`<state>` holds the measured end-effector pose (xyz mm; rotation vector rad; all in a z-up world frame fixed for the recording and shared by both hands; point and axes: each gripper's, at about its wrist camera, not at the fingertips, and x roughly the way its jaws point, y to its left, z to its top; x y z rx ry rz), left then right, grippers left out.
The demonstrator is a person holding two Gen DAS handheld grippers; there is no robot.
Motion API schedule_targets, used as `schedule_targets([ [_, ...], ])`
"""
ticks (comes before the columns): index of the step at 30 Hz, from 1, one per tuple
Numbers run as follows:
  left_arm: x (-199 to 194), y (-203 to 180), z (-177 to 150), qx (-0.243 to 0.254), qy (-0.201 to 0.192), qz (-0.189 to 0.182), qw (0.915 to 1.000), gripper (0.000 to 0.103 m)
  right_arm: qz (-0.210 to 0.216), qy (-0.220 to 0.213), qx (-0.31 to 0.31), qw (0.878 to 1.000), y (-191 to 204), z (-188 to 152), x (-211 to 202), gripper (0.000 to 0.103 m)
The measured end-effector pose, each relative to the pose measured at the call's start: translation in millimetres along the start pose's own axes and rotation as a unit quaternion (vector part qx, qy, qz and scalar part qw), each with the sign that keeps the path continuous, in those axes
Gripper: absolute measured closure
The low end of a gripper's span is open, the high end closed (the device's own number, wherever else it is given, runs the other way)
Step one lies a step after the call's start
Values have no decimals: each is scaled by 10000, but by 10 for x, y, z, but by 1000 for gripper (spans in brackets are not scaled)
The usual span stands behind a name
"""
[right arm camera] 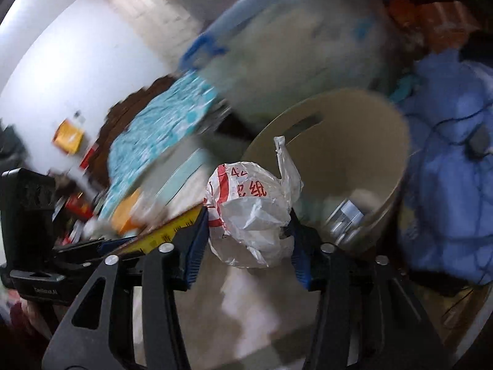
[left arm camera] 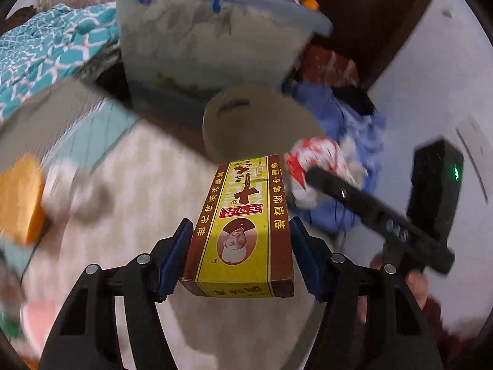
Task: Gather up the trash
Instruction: 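Carry the box and bag to the bin and release both, then grasp the orange peel with the left gripper while the right grasps the pink paper cup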
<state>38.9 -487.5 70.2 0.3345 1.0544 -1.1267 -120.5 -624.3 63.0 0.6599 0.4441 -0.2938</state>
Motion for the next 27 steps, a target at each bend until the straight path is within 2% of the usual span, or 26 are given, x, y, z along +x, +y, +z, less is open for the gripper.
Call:
schedule_targets([
  [1, 78, -22, 128, -52, -71, 46, 10000, 37, -120, -18, 27, 9999, -54, 67, 31, 24],
  [2, 143, -48, 206, -76, -63, 110, 9999, 31, -350, -76, 138, 9993, -133, 156, 67, 18],
  [3, 218, -65, 286, -123, -16, 227, 9997, 20, -372, -135, 222, 9990, -182, 188, 59, 17],
  [4, 249, -67, 329, -197, -20, 324, 9993, 19, -385, -235, 292, 9986, -212, 220, 35, 17],
  [9, 63, 26, 163, -343, -41, 130, 9993, 19, -483, -681, 377, 9958, -281, 88, -243, 18],
  [11, -94, 89, 6, -442, 1, -35, 9990, 19, -400, -769, 301, 9958, -192, -7, -298, 21],
  [13, -305, 152, -257, -462, 34, -201, 9987, 19, -256, -766, 165, 9966, -28, -119, -327, 30],
  [15, -536, 215, -552, -417, 32, -311, 9986, 19, -5, -616, 43, 9981, 111, -211, -317, 38],
  [18, -920, 381, -1046, -403, -18, -364, 9985, 19, 411, -145, -314, 9986, 489, -370, -174, 46],
  [22, -1442, 736, -1628, -740, -256, -35, 9969, 19, 1124, 651, -848, 9879, 1111, -662, 109, 48],
  [25, -1900, 1150, -1991, -1424, -664, 258, 9872, 19, 1371, 1067, -1170, 9778, 1509, -866, 308, 44],
  [26, -2055, 1315, -2103, -1738, -850, 336, 9805, 19, 1395, 1177, -1318, 9743, 1642, -934, 368, 40],
  [27, -2188, 1477, -2199, -2034, -1017, 442, 9728, 19, 1409, 1266, -1441, 9713, 1749, -989, 423, 31],
])
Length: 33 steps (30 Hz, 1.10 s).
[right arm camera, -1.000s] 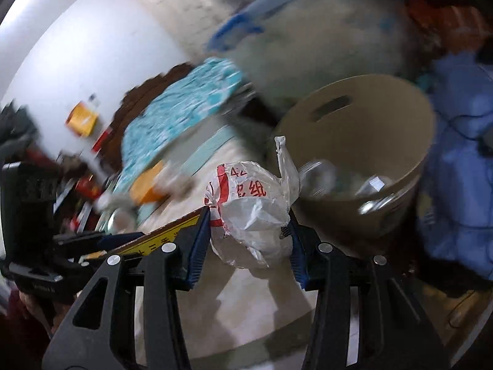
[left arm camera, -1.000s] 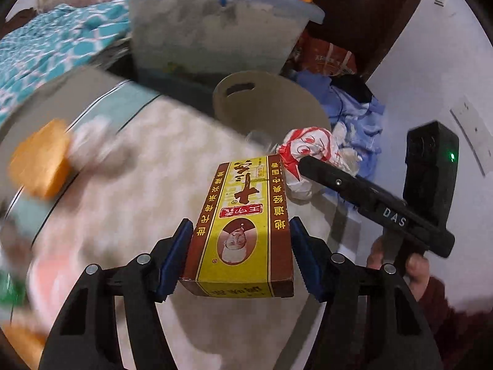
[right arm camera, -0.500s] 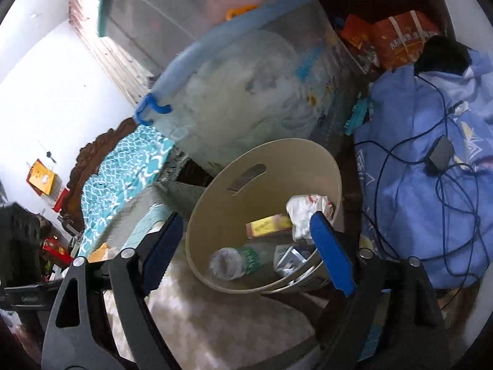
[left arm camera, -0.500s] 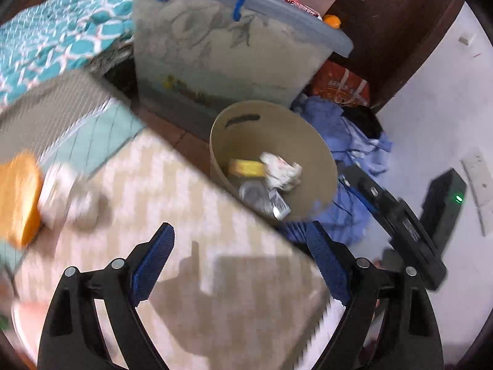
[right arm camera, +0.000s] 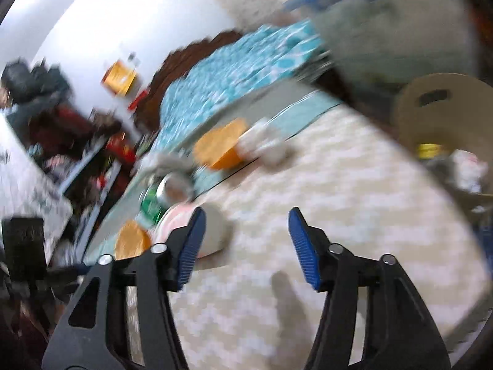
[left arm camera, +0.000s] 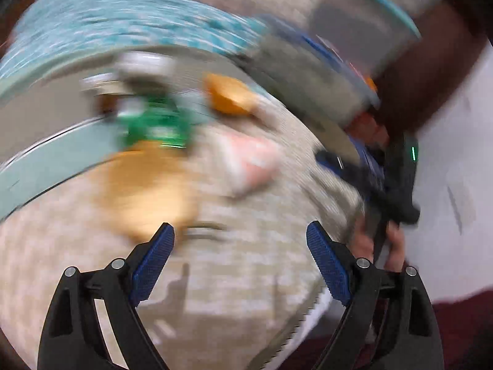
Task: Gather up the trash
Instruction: 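Grasp the orange peel with the left gripper while the right grasps the pink paper cup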
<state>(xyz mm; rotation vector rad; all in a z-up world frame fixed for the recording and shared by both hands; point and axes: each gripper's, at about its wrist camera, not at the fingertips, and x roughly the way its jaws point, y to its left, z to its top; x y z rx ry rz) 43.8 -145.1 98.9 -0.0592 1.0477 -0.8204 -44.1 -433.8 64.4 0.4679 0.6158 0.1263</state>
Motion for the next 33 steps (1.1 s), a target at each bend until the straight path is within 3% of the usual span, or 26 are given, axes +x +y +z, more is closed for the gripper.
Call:
schedule_targets([
  [3, -166, 402, 34, -612, -234, 321, 9973, 20, 72, 274, -214, 9994, 248, 14, 269, 16],
  [8, 35, 608, 160, -833, -222, 486, 9951, 21, 50, 437, -88, 9990, 336, 156, 679, 16],
  [9, 127, 610, 191, -822, -151, 481, 9953, 21, 35, 503, -33, 9987, 307, 144, 729, 24],
  [10, 222, 610, 220, -776, -76, 518, 9956, 26, 54, 622, 68, 9980, 284, 147, 759, 42],
  [11, 305, 598, 234, -721, -9, 586, 9957, 30, 191, 720, 254, 9969, 259, 103, 768, 45],
  [13, 459, 646, 248, -735, 158, 669, 9949, 52, 214, 708, 193, 9971, 323, 0, 676, 47],
  [15, 534, 725, 204, -920, 305, 506, 9940, 73, 270, 715, 74, 9970, 417, -162, 545, 47],
  [17, 511, 802, 171, -990, 281, 515, 9934, 88, 316, 699, -210, 9968, 553, -373, 385, 42],
  [18, 497, 838, 159, -1017, 307, 466, 9932, 93, 325, 683, -396, 9963, 636, -461, 339, 34],
  [19, 476, 862, 142, -1084, 314, 342, 9930, 94, 361, 676, -570, 9954, 702, -544, 298, 16],
  [21, 396, 905, 85, -1171, 312, 263, 9923, 94, 383, 732, -1273, 9884, 921, -765, 218, 4],
  [23, 315, 906, 13, -1146, 304, 373, 9922, 94, 75, 850, -2146, 9730, 1129, -926, 230, 4],
  [26, 171, 955, -86, -1212, 298, 469, 9911, 94, -312, 889, -2870, 9533, 1258, -953, 285, 4],
  [32, -45, 1065, -299, -1362, 336, 551, 9886, 93, -647, 1248, -2709, 9523, 1148, -704, 535, 4],
  [33, -48, 1064, -321, -1368, 342, 589, 9883, 83, -562, 1311, -2600, 9550, 1116, -699, 558, 6],
])
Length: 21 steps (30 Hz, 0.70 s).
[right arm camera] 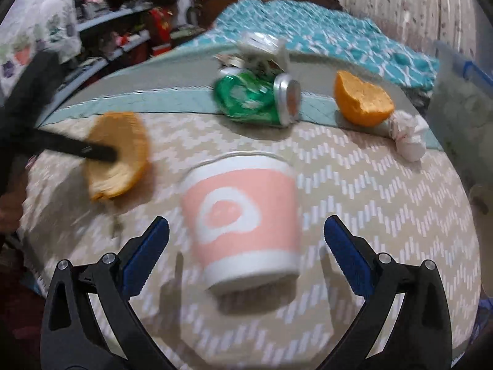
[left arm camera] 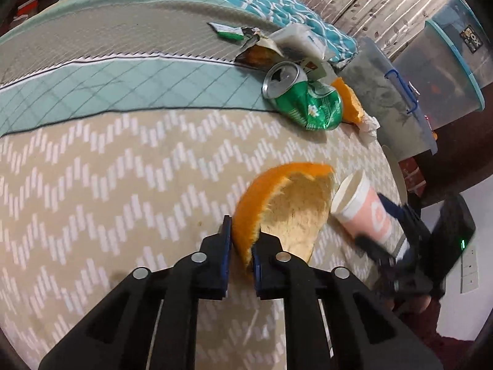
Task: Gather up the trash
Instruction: 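Grasp the orange peel with the left gripper while the right grasps the pink paper cup, then carry the peel and cup to the bin and release both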
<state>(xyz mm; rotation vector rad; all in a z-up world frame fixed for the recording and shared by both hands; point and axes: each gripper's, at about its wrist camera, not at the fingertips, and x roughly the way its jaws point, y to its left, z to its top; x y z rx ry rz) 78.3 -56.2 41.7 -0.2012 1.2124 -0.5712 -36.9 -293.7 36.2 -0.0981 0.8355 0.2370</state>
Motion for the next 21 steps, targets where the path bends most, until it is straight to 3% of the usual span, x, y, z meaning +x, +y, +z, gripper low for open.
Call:
schedule_targets([
  [1, -2, 1, -15, -19, -17, -25, 10000, 73, 168, 90, 107, 9998, -25, -24, 20, 17],
  [3, 4, -47, -26, -29, -73, -99, 9999, 63, 200, 35, 166, 9997, -34, -59, -13, 29],
  [5, 21, -108, -27, 63, -117, 33, 9999, 62, 304, -138, 223, 9992, -21, -128, -113, 34],
  [6, 37, -146, -19, 115, -143, 91, 9998, 64, 299, -220, 251, 9990, -7, -156, -157, 36],
  [8, 76, -183, 0, 145, -126, 96, 9998, 78, 234, -364, 367, 9984, -19, -227, -241, 37],
  [9, 114, -195, 13, 135, -59, 59, 9999, 91, 206, -404, 464, 9979, -46, -249, -244, 38],
  [13, 234, -357, 36, 211, 113, -198, 9995, 93, 25, -600, 1037, 9928, -294, -357, -342, 39],
  [21, 710, -1193, 238, 948, 651, -589, 9916, 93, -639, -954, 1821, 9766, -1014, -458, -623, 39],
])
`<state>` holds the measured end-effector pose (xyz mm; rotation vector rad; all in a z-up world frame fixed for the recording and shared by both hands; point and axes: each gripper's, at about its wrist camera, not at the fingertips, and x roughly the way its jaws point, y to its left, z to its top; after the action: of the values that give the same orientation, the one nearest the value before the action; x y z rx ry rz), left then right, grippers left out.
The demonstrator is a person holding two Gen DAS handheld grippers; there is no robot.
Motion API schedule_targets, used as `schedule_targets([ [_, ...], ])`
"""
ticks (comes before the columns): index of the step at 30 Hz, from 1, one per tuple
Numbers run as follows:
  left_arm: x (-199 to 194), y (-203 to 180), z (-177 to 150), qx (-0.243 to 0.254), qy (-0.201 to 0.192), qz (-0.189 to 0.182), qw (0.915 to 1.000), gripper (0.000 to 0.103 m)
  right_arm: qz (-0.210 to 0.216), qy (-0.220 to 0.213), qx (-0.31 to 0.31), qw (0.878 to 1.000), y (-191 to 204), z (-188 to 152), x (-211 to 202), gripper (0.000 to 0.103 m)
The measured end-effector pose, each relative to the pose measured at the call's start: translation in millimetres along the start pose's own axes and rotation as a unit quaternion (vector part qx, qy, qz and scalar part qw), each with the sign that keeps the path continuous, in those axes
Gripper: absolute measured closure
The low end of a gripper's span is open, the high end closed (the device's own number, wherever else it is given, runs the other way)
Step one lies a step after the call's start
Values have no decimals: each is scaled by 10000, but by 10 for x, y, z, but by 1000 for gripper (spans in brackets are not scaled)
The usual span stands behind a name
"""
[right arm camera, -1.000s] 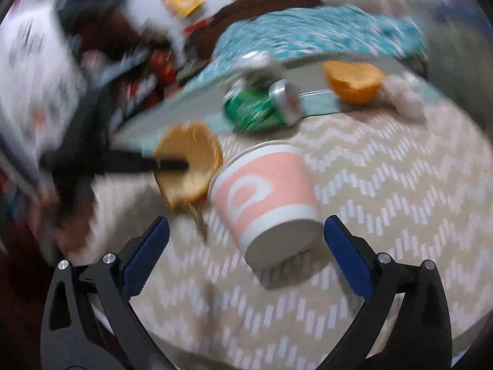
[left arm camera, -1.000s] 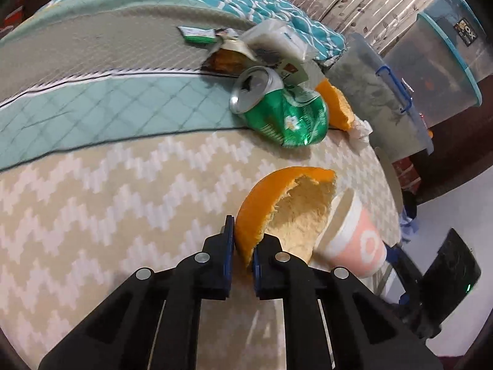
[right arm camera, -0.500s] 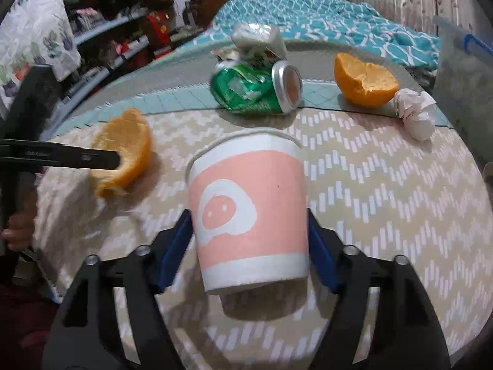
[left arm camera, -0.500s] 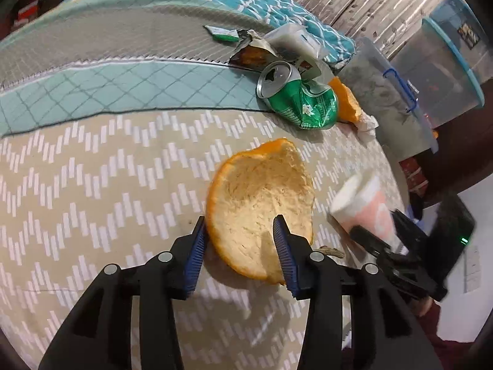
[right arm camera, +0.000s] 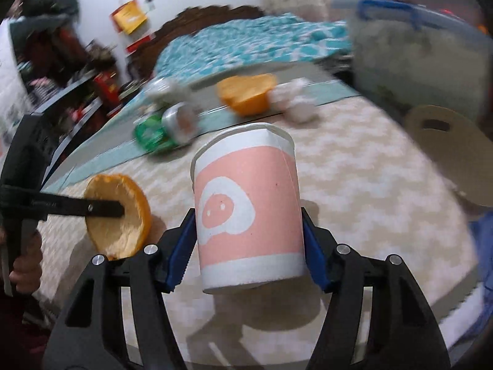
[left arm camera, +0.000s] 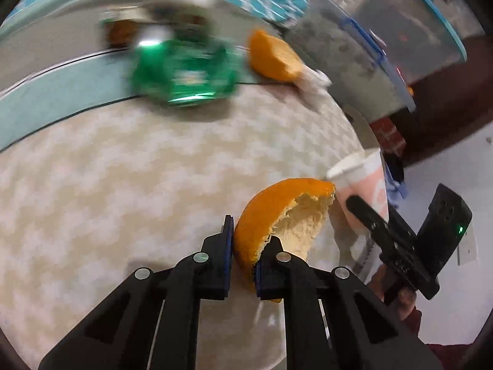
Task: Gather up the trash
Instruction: 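Carry the peel and cup to the bin and release both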
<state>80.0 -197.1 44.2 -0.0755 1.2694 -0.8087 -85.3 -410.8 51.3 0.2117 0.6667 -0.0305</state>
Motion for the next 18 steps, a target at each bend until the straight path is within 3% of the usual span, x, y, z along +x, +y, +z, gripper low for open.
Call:
schedule_targets([
  [4, 397, -539, 281, 533, 278, -64, 9982, 93, -339, -254, 641, 9970, -664, 172, -108, 39],
  [9, 945, -1347, 779, 1135, 522, -90, 9921, 93, -585, -515, 1653, 9832, -1566, 349, -221, 38],
  [12, 1251, -1823, 1106, 1251, 553, -195, 9904, 93, -861, -636, 2109, 9716, -2017, 421, -257, 29],
  [14, 1422, -2134, 1286, 1396, 473, -298, 9886, 92, -744, -645, 2484, 9636, -2261, 429, -277, 23],
  [15, 1507, -2282, 1348, 1493, 408, -350, 9873, 83, -886, -759, 2610, 9583, -2349, 430, -324, 15],
  [16, 1590, -2401, 1391, 1534, 388, -371, 9867, 57, -1096, -930, 2675, 9528, -2398, 421, -396, 12],
  [18, 1659, -2509, 1407, 1395, 225, -237, 9897, 34, -1277, -1130, 2727, 9468, -2427, 385, -482, 12],
])
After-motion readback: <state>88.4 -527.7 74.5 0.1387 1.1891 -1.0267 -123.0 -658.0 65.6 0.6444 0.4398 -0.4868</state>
